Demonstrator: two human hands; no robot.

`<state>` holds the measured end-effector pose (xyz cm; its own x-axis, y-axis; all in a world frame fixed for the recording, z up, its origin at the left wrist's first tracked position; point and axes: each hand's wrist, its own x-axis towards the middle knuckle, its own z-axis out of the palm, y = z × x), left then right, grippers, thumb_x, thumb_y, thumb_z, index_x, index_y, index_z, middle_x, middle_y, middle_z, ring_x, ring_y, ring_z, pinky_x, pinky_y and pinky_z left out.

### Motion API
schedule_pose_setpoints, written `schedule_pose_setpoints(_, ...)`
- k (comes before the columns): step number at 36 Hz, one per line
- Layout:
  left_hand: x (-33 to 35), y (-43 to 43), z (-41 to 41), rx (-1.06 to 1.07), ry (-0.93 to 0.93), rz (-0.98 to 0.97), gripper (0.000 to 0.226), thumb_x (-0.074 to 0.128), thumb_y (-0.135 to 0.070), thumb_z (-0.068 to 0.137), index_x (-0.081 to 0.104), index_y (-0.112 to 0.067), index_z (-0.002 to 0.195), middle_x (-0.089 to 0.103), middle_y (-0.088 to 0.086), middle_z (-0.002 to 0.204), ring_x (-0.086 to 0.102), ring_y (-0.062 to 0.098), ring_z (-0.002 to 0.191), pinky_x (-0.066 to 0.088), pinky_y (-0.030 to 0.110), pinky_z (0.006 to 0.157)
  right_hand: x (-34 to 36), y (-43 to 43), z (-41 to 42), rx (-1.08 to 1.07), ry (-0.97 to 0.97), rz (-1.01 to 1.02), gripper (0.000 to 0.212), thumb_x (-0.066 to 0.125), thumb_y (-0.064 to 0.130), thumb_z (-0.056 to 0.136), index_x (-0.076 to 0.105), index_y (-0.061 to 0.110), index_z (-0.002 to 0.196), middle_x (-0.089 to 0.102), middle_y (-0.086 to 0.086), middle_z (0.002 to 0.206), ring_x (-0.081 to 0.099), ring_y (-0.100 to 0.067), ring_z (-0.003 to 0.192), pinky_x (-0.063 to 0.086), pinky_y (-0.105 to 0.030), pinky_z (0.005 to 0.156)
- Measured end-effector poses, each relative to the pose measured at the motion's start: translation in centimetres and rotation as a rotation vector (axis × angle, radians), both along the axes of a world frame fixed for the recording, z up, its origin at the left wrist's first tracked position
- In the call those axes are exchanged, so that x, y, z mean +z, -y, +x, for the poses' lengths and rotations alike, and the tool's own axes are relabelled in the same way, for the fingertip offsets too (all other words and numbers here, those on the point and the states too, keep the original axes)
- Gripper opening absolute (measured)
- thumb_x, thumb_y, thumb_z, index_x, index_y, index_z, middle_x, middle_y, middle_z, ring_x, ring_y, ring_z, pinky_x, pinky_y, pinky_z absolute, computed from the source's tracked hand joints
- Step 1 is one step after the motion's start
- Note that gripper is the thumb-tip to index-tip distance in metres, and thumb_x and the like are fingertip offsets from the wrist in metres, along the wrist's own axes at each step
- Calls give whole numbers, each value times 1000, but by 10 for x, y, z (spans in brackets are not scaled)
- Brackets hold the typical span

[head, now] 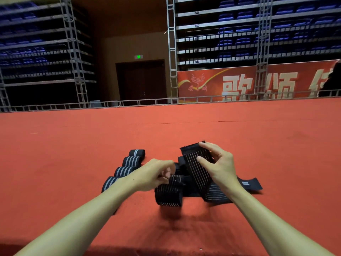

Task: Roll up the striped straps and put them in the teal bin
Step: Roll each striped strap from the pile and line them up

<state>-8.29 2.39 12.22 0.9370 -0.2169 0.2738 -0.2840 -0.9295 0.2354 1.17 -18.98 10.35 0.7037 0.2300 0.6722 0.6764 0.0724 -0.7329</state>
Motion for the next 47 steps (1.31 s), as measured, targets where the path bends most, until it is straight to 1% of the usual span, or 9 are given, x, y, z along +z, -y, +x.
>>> schedule_pose_setpoints(2, 4, 1, 2, -15, 34, -4, 22, 64, 3, 88, 64, -12, 104, 51, -12, 80, 46, 4, 69, 38, 13, 65, 1, 1, 0, -3, 18, -41, 49, 79, 3, 78, 66, 38, 109, 64, 9, 122, 56, 3, 118, 43, -23, 106)
schedule_pose_setpoints(6, 20, 6, 4, -33, 110, 9, 10, 64, -2, 91, 66, -8, 99, 51, -9, 84, 46, -4, 73, 34, 8, 68, 6, 0, 0, -4, 37, -44, 51, 80, 7, 78, 64, 44, 109, 63, 11, 125, 54, 3, 121, 42, -25, 108)
schedule_pose_setpoints(12, 37, 16, 8, -27, 141, -42, 23, 57, -2, 95, 46, -22, 91, 48, -15, 80, 44, -4, 70, 34, 12, 64, 17, -2, 1, 8, 57, 14, 51, 79, 3, 77, 66, 40, 110, 65, 7, 123, 55, 3, 120, 44, -32, 108)
schedule_pose_setpoints(21, 45, 31, 9, -29, 66, -26, 21, 44, -7, 101, 35, -25, 97, 54, -3, 73, 43, 5, 55, 38, 23, 54, 22, 1, 3, 13, 62, 45, 49, 78, 1, 78, 67, 34, 111, 66, 7, 122, 58, 0, 119, 46, -34, 107)
schedule_pose_setpoints(26, 51, 39, 13, -63, 125, -5, 17, 49, -2, 99, 54, -11, 113, 56, -14, 89, 50, -11, 71, 36, 16, 65, 22, 2, 4, 19, 67, 45, 50, 78, 1, 77, 66, 35, 113, 65, 6, 123, 57, -1, 121, 46, -36, 107)
schedule_pose_setpoints(30, 57, 41, 15, -120, 185, 51, 18, 57, 1, 94, 65, -9, 108, 55, -7, 105, 49, 3, 89, 32, 2, 77, 23, 3, 3, 15, 60, 69, 51, 79, 3, 77, 66, 40, 109, 65, 10, 121, 56, 4, 120, 45, -37, 108)
schedule_pose_setpoints(35, 59, 44, 18, -119, 201, 94, 16, 52, 1, 94, 57, -6, 108, 54, -6, 97, 43, 5, 82, 33, 15, 71, 27, 5, 4, 17, 24, 86, 48, 81, 5, 76, 68, 37, 109, 61, 25, 114, 52, 17, 116, 45, -36, 108)
schedule_pose_setpoints(40, 62, 48, 19, -126, 176, 88, 19, 50, 2, 92, 54, -5, 109, 60, 3, 103, 49, 15, 87, 40, 29, 76, 30, 6, 4, 27, 13, 117, 47, 80, 5, 76, 69, 38, 107, 62, 24, 114, 54, 12, 117, 45, -33, 108)
schedule_pose_setpoints(47, 71, 51, 20, -64, 211, -62, 17, 51, -1, 95, 55, -10, 109, 58, -3, 99, 52, 15, 83, 41, 17, 70, 29, 10, 3, 170, -29, 208, 45, 80, 4, 78, 71, 37, 106, 65, 13, 121, 56, -4, 124, 44, -25, 105)
